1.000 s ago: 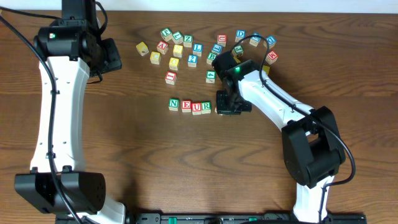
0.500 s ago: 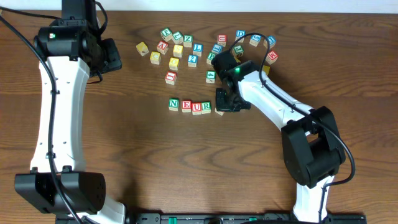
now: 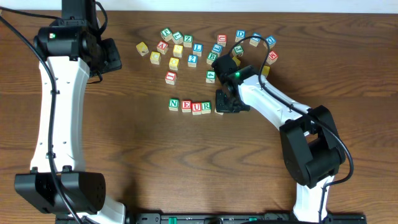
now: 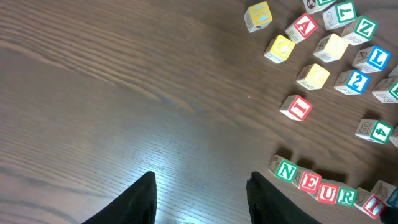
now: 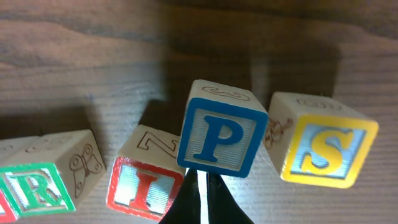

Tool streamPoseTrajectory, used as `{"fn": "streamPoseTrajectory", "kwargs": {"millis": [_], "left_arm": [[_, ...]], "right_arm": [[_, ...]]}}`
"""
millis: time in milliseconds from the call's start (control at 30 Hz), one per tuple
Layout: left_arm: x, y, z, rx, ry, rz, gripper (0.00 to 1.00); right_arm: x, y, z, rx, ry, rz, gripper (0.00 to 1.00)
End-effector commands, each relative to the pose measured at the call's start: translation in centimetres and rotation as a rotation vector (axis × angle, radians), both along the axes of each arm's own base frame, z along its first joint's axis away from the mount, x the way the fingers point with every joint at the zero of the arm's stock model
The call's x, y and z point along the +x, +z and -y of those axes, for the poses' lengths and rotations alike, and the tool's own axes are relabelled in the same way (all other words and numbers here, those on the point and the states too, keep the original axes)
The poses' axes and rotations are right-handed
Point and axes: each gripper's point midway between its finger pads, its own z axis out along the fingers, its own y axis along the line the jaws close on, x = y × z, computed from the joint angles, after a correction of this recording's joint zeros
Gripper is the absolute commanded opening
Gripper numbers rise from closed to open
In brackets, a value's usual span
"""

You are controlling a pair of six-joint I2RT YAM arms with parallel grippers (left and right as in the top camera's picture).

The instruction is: Spell out NEURIPS

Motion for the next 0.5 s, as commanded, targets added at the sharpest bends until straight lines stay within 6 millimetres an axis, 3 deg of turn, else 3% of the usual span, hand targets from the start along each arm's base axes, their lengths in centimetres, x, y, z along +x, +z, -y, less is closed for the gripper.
{"fn": "streamPoseTrajectory", "kwargs": {"millis": [0,467], "left_arm": [[0.0,-0.6,-0.2,0.005,-0.003,-0.021,0.46],[0.0,-0.6,-0.2,0.005,-0.003,-0.021,0.46]], "right_arm": [[-0.2,-0.2,0.0,-0.006,-0.006,0.001,0.01],[-0.2,-0.1,-2.3,0.058,0.028,0.023,0.01]]}}
